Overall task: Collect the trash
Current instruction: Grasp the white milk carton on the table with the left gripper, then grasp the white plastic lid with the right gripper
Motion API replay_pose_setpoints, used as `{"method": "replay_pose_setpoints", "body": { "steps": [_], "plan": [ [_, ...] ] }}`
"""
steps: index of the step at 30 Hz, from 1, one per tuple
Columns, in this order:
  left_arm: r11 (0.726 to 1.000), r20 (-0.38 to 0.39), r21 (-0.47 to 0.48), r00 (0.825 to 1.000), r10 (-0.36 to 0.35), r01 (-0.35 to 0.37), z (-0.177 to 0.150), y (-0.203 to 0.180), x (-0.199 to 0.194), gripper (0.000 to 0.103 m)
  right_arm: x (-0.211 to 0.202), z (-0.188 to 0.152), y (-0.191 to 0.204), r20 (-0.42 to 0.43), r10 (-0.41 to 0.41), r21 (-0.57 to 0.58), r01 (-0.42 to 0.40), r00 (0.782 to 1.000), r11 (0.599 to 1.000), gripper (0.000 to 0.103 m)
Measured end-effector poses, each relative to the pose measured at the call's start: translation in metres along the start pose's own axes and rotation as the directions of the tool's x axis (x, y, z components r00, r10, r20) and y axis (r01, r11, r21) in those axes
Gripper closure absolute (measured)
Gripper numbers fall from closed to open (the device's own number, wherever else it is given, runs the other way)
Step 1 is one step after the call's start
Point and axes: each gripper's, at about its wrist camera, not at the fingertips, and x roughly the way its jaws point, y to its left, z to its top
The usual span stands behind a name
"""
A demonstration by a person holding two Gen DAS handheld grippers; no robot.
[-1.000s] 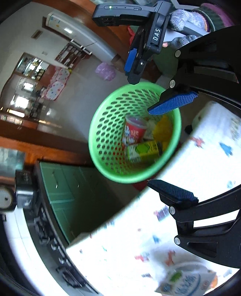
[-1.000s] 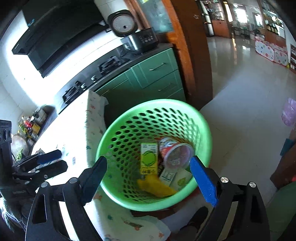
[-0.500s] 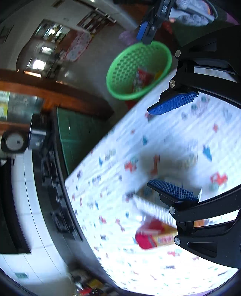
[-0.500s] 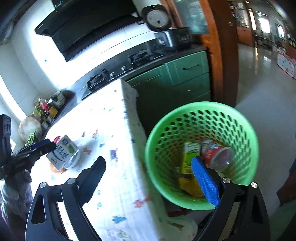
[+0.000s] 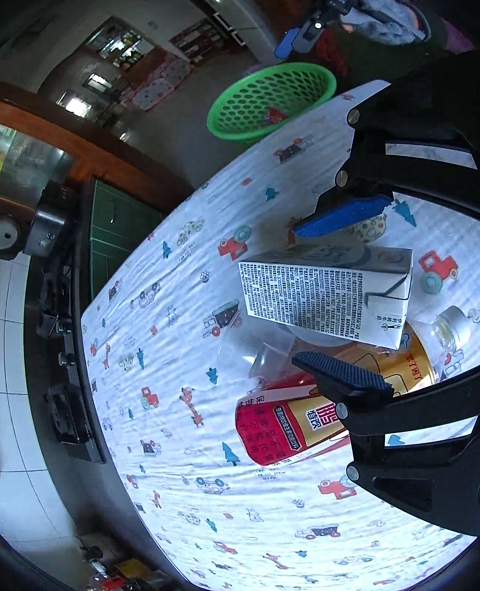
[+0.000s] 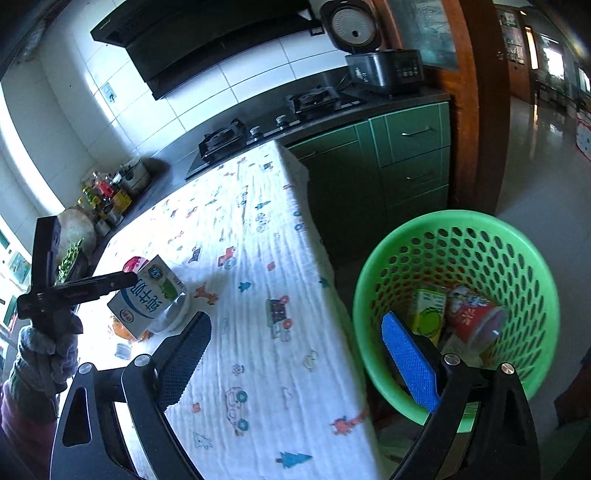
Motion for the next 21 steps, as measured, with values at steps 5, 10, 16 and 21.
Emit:
{"method": "replay_pose_setpoints", "body": {
  "steps": [5, 10, 16, 21],
  "plan": [
    [1.0, -0.023, -0.003, 1.0, -0.02, 0.02, 0.002, 0.003, 0.011, 0.042, 0.012, 0.003, 0.009, -0.016, 0.003, -0.011, -0.003, 1.0, 1.0, 0.012],
    [0.999, -0.037, 0.02, 0.999, -0.024, 0.025, 0.001, 0.001, 0.017, 0.042, 0.022, 0.005, 0.014, -0.029, 0.006, -0.014, -0.007, 1.0, 1.0, 0.012],
    [0.998, -0.016, 0.067, 1.0, 0.005, -0.004, -0.001, -0.008, 0.014, 0.058, 0.029, 0.005, 0.017, -0.04, 0.005, -0.019, -0.006, 0.999, 1.0, 0.012],
    [0.993, 0.023, 0.116, 0.999, 0.031, -0.034, -0.005, -0.018, 0.003, 0.059, 0.032, 0.004, 0.019, -0.045, 0.01, -0.022, -0.011, 0.999, 1.0, 0.012]
  ]
}}
